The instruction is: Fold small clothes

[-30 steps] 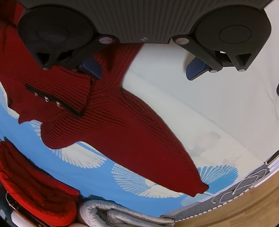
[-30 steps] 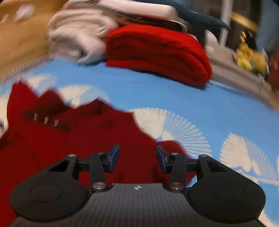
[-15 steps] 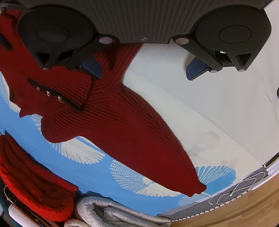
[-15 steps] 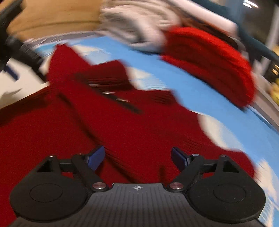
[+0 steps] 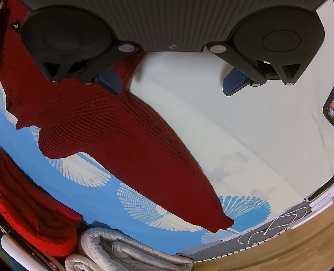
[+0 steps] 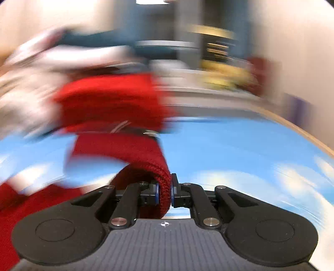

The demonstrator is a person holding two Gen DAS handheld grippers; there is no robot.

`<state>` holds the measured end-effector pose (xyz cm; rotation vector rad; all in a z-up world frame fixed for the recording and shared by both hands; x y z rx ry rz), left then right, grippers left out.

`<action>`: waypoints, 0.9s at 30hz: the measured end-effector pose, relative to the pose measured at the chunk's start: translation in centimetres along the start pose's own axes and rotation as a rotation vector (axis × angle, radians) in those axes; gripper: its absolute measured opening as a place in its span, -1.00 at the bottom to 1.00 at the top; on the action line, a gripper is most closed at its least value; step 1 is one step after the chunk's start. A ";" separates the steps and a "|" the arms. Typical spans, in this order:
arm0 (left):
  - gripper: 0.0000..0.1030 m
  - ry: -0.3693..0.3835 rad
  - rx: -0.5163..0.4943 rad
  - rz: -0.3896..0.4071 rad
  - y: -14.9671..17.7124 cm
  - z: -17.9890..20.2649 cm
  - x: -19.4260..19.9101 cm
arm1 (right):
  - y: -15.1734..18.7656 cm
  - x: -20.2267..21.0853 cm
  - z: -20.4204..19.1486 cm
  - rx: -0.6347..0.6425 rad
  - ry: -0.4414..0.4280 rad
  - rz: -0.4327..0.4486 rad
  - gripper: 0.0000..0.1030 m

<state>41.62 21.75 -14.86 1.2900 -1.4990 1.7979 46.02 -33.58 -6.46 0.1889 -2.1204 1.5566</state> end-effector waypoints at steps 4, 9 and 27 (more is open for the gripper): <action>0.99 0.009 -0.031 0.003 0.4 1.3 0.1 | -1.5 0.5 17.5 -0.381 0.361 0.021 -0.82; 0.99 0.005 -0.079 -0.010 1.1 3.0 -0.5 | 5.0 -1.0 29.7 -0.775 0.468 -0.241 -0.39; 0.99 -0.002 -0.125 -0.009 1.5 4.1 -1.1 | 4.7 -8.1 4.0 -0.139 -0.183 -0.302 -0.91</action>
Point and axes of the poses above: each gripper's, at about its wrist camera, not at the fingertips, and x roughly against the way its jaws point, z to its right, y to its underside, the point moved 1 cm from there along -x, roughly the way its jaws point, and after that the axes turned 13 degrees about -x, right-handed, at the moved point
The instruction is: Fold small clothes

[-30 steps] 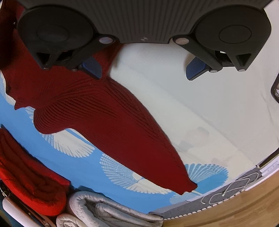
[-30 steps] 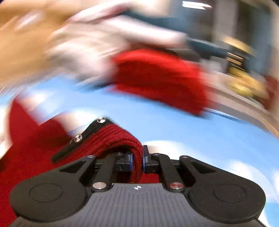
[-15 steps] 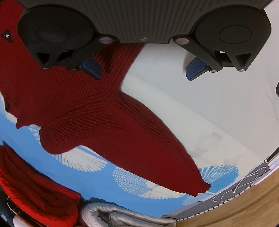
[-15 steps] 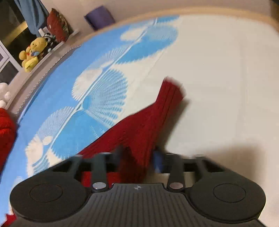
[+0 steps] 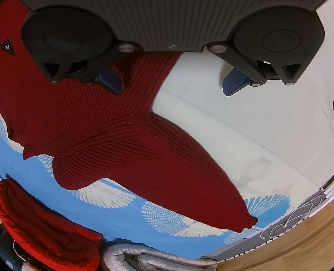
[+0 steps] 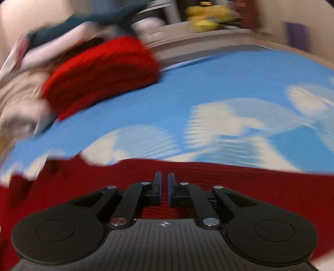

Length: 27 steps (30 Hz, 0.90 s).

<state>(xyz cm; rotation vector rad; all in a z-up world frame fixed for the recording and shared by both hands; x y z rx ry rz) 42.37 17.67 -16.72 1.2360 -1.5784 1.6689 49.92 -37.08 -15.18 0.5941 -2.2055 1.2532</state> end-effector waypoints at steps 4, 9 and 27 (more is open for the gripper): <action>0.99 -0.002 0.013 -0.016 -0.1 -0.4 -0.4 | 1.4 -7.8 -1.8 0.093 0.208 -0.029 -1.00; 0.99 0.012 -0.006 -0.008 0.0 -0.3 0.0 | 0.8 -4.8 -2.8 0.053 0.143 0.038 -0.98; 0.99 0.054 0.021 0.005 0.4 0.6 0.9 | 6.1 17.4 26.1 -0.840 0.416 0.335 0.34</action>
Point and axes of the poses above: each gripper's, at about its wrist camera, not at the fingertips, and x roughly against the way its jaws point, z to its right, y to its underside, the point moved 1 cm from there along -x, roughly the way its jaws point, and after that the axes turned 13 degrees about -x, right-handed, at the moved point
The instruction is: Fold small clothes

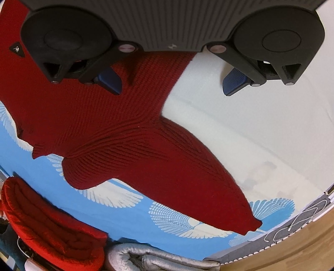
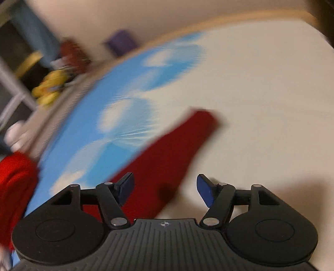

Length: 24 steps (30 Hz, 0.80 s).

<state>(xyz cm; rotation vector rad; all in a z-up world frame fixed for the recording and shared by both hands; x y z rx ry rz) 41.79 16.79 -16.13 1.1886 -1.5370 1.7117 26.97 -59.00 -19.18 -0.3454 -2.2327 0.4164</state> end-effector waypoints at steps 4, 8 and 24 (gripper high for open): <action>0.99 0.007 -0.010 -0.005 0.2 0.3 0.1 | -1.7 -3.5 -1.0 0.067 -0.025 0.049 0.53; 0.99 0.002 0.021 0.007 -0.3 -0.9 0.3 | -1.7 -5.7 -5.0 0.158 0.138 0.133 -0.77; 0.99 0.008 0.124 0.030 -1.3 -4.7 1.8 | 42.0 12.8 -26.2 1.227 -0.688 0.100 -0.77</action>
Point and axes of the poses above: each gripper's, at about its wrist camera, not at the fingertips, and x roughly against the way its jaws point, z to its right, y to its underside, the point moved 1 cm from there along -x, roughly the way its jaws point, and after that the axes turned 13 degrees about -x, right-handed, at the moved point
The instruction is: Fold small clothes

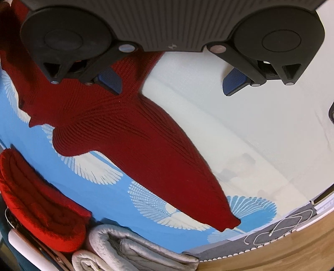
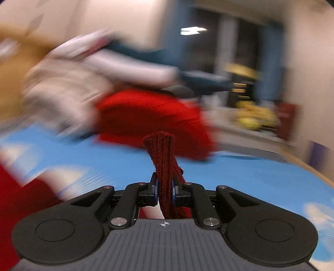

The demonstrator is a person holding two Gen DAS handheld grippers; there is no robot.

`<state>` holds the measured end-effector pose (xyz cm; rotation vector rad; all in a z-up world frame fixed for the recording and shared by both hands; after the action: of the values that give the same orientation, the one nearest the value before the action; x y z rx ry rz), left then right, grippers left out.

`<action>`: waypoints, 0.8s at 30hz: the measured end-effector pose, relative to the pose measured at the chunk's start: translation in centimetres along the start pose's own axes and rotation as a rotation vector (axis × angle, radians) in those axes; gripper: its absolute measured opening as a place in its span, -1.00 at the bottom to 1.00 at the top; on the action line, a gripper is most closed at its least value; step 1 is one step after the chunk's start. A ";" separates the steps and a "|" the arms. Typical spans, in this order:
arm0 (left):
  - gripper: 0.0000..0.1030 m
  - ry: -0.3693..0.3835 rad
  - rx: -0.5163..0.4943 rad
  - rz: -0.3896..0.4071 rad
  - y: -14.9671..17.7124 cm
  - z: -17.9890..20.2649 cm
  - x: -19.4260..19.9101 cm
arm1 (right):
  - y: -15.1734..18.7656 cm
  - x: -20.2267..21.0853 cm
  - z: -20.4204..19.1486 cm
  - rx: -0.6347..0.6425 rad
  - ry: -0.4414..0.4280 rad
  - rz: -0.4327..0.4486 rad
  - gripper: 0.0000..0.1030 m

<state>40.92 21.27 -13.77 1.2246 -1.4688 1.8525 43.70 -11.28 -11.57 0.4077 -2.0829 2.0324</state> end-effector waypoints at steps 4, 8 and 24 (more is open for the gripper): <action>0.99 0.002 0.009 0.013 -0.2 -0.9 0.5 | 7.5 -1.7 -8.8 0.140 -0.104 -0.189 -0.77; 0.99 0.004 0.011 0.007 -0.2 -1.4 0.6 | 8.7 -1.7 -11.1 0.198 -0.089 -0.205 -0.77; 0.99 0.044 -0.001 0.020 -0.1 -0.4 0.8 | 9.2 -4.0 -16.5 0.362 -0.175 -0.252 -0.53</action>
<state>40.47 21.53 -13.03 1.1648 -1.4630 1.8793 43.60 5.56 -20.98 0.8872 -1.6375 2.2798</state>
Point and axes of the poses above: each gripper's, at about its wrist camera, not at the fingertips, and x roughly against the way its jaws point, z to its right, y to its underside, the point moved 1 cm from there along -x, roughly the way its jaws point, and after that the axes turned 13 degrees about -x, right-handed, at the moved point
